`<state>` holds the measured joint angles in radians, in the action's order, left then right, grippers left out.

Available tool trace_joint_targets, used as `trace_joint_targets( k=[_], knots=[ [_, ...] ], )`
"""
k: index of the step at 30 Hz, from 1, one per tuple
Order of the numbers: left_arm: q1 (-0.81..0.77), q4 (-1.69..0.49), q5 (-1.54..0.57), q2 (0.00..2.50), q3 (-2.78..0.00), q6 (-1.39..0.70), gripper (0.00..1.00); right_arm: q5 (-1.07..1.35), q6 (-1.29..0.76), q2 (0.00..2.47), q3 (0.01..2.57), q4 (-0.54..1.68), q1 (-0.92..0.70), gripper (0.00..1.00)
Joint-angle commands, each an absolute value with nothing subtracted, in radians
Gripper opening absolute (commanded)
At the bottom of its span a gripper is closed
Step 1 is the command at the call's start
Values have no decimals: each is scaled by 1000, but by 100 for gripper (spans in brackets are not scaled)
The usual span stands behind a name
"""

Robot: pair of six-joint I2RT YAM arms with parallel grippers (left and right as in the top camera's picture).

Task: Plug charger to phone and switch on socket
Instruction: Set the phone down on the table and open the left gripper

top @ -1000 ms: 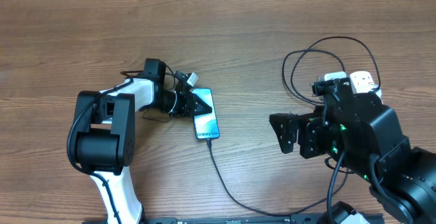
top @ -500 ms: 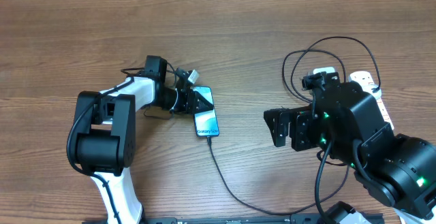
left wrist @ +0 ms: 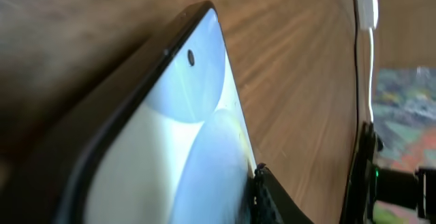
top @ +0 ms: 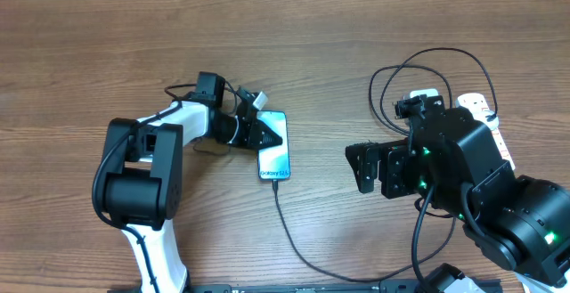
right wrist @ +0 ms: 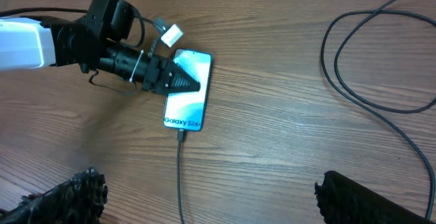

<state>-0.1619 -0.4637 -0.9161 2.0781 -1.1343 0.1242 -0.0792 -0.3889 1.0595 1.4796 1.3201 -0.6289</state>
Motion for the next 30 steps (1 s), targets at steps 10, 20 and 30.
trace_joint_targets(
  k=[10, 20, 30],
  knots=[
    [-193, -495, -867, 2106, -1127, 241, 33, -89, -393, 1056, 1493, 1324, -625, 100],
    [-195, -470, -783, 2106, -1127, 109, 52, -89, -394, 1056, 1493, 1323, -625, 100],
    [-195, -506, -565, 2106, -1128, -162, 55, -89, -393, 1056, 1493, 1323, -625, 100]
  ],
)
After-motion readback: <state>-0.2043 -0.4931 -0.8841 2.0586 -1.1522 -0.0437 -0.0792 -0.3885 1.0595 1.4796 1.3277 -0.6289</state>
